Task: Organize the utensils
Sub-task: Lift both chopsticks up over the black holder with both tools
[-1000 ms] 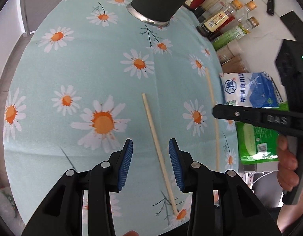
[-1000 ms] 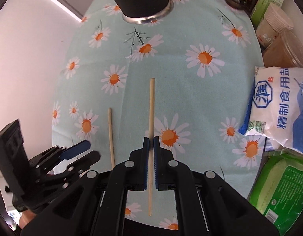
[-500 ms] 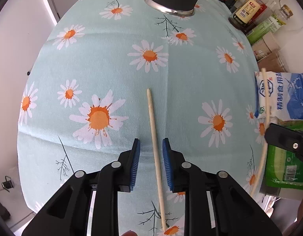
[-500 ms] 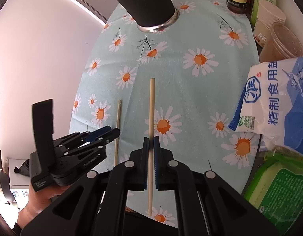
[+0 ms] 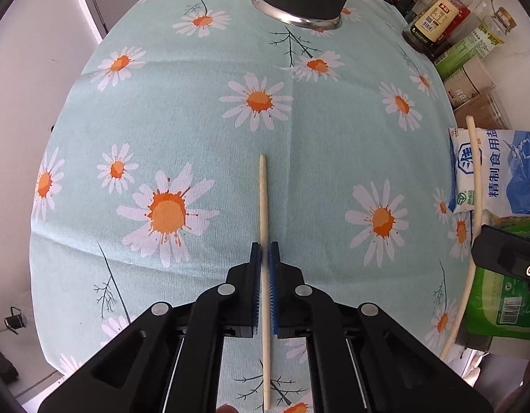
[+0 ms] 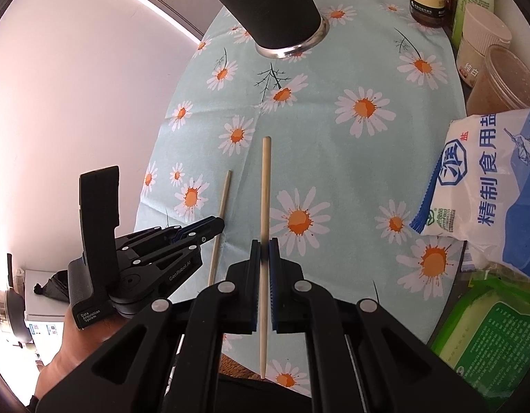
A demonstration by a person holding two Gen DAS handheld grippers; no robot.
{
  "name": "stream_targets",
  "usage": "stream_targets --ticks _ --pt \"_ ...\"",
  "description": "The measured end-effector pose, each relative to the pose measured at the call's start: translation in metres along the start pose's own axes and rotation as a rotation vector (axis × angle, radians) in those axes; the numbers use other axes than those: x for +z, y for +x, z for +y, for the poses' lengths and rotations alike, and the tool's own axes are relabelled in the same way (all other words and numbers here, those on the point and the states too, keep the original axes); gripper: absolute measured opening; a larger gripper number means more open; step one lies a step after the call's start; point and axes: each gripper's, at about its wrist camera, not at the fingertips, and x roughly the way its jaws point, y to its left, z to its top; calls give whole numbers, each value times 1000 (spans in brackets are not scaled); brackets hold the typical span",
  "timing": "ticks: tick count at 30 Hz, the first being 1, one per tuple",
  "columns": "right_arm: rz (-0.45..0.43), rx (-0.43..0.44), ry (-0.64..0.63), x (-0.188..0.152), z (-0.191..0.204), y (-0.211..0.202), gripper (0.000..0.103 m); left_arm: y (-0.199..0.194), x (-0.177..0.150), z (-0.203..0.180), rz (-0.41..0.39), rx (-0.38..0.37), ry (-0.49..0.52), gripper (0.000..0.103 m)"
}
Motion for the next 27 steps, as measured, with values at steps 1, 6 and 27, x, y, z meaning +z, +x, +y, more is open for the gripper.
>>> stream_targets --ticks 1,6,27 --pt "-3 0 4 1 1 0 6 0 1 1 0 -17 2 4" --pt "-31 -20 34 9 4 1 6 -7 10 3 -11 -87 69 4" --pt "-184 -99 173 55 53 23 6 -77 70 37 -183 -366 255 4"
